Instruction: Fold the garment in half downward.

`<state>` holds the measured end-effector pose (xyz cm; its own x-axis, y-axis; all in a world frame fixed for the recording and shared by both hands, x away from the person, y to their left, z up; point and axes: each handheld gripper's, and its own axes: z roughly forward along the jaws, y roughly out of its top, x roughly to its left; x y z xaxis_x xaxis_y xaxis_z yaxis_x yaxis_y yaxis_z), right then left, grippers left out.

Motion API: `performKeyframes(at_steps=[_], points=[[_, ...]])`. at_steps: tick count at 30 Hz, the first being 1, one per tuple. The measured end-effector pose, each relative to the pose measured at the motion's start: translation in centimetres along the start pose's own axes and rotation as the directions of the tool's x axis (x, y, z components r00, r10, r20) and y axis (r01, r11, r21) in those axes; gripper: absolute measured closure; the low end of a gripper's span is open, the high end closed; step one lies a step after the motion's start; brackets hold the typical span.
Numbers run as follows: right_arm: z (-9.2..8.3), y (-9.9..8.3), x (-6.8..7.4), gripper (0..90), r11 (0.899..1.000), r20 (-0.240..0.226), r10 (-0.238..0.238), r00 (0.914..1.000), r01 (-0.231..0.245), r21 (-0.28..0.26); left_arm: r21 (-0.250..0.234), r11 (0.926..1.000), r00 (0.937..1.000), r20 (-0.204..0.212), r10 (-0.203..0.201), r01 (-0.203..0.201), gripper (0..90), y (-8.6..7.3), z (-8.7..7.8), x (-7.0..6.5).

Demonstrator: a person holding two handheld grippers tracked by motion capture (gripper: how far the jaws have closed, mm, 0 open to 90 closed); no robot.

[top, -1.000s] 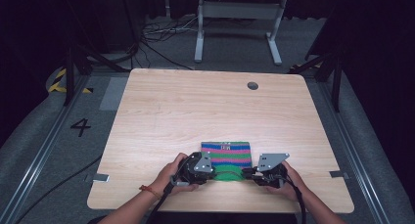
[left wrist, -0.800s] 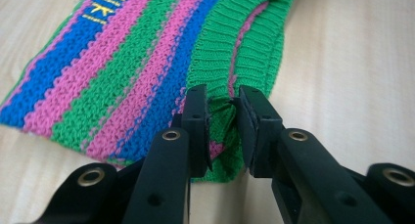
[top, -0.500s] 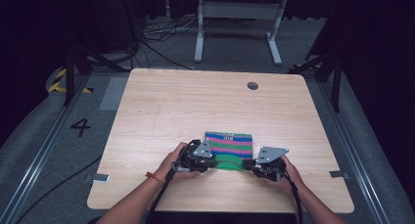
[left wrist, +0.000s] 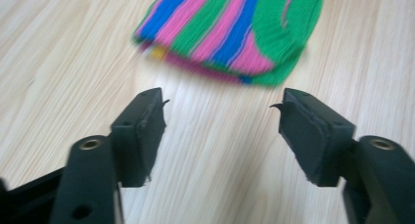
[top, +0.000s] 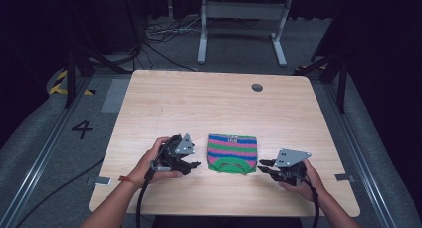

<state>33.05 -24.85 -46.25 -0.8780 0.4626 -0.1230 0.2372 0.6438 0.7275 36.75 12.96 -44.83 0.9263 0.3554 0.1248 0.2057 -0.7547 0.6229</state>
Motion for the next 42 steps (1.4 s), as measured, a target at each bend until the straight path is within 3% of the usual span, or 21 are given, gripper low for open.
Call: performKeyframes(at_steps=[5, 8, 10, 14, 16, 18, 19, 20, 22, 23, 25, 30, 35, 37, 40, 42], points=[[-2.8, -0.9, -1.3, 56.1, 0.999, 0.042, 0.028, 0.9987, -0.029, 0.025, 0.020, 0.9998, 0.9997, -0.024, -0.005, 0.005, 25.5, -2.0, -1.9, 0.0], [-3.8, -1.7, -1.7, 51.4, 0.998, 0.077, 0.055, 0.9955, -0.058, 0.031, 0.037, 0.9992, 0.9991, -0.042, -0.010, 0.012, 23.5, -2.8, -2.5, 0.0], [-5.2, -3.2, -2.0, 42.0, 0.994, 0.106, 0.091, 0.9902, -0.096, 0.044, 0.057, 0.9979, 0.9981, -0.056, -0.026, 0.029, 21.9, -4.1, -3.4, 0.1], [-5.8, -4.6, -2.2, 34.2, 0.991, 0.124, 0.120, 0.9849, -0.127, 0.048, 0.061, 0.9967, 0.9942, -0.096, -0.047, 0.053, 21.8, -5.6, -4.3, 0.4], [-6.0, -5.8, -2.2, 30.1, 0.987, 0.157, 0.134, 0.9784, -0.146, 0.069, 0.058, 0.9948, 0.9920, -0.100, -0.077, 0.083, 21.6, -6.7, -4.7, 0.6], [-6.3, -7.2, -2.3, 27.6, 0.981, 0.178, 0.163, 0.9704, -0.178, 0.076, 0.066, 0.9941, 0.9922, -0.096, -0.079, 0.086, 21.1, -7.9, -4.8, 0.8], [-6.4, -7.5, -2.3, 27.1, 0.980, 0.187, 0.165, 0.9684, -0.182, 0.078, 0.069, 0.9906, 0.9891, -0.097, -0.111, 0.118, 21.0, -9.0, -4.9, 0.9], [-6.4, -7.5, -2.3, 27.1, 0.980, 0.187, 0.165, 0.9684, -0.182, 0.078, 0.069, 0.9906, 0.9891, -0.097, -0.111, 0.118, 20.8, -9.0, -4.9, 0.9], [-6.7, -9.0, -2.6, 25.8, 0.968, 0.204, 0.222, 0.9535, -0.240, 0.068, 0.064, 0.9865, 0.9857, -0.086, -0.145, 0.150, 20.0, -10.4, -5.1, 0.9], [-6.8, -9.4, -2.7, 25.4, 0.966, 0.207, 0.230, 0.9510, -0.249, 0.070, 0.064, 0.9865, 0.9857, -0.086, -0.145, 0.150, 19.7, -10.4, -5.1, 0.9], [-6.9, -9.8, -2.7, 25.1, 0.963, 0.212, 0.240, 0.9474, -0.260, 0.072, 0.057, 0.9824, 0.9818, -0.078, -0.173, 0.178, 19.3, -11.2, -5.3, 0.9], [-7.3, -12.0, -2.9, 23.0, 0.940, 0.227, 0.324, 0.9183, -0.340, 0.035, 0.048, 0.9710, 0.9704, -0.072, -0.231, 0.234, 18.5, -13.1, -5.4, 0.6], [-7.9, -13.6, -2.8, 21.9, 0.909, 0.231, 0.409, 0.8829, -0.416, -0.017, -0.011, 0.9553, 0.9535, -0.059, -0.296, 0.295, 17.4, -14.8, -5.6, 0.7], [-8.1, -13.7, -2.8, 19.9, 0.908, 0.243, 0.411, 0.8787, -0.419, -0.017, -0.051, 0.9467, 0.9456, -0.056, -0.321, 0.318, 15.6, -15.6, -5.7, 0.9], [-8.1, -13.8, -2.8, 18.8, 0.904, 0.250, 0.416, 0.8742, -0.426, -0.015, -0.057, 0.9318, 0.9273, -0.094, -0.362, 0.358, 15.2, -15.8, -5.7, 0.9], [-8.1, -13.8, -2.9, 18.7, 0.904, 0.249, 0.416, 0.8745, -0.427, -0.014, -0.057, 0.9303, 0.9252, -0.099, -0.366, 0.362, 14.8, -15.7, -5.7, 0.8]])
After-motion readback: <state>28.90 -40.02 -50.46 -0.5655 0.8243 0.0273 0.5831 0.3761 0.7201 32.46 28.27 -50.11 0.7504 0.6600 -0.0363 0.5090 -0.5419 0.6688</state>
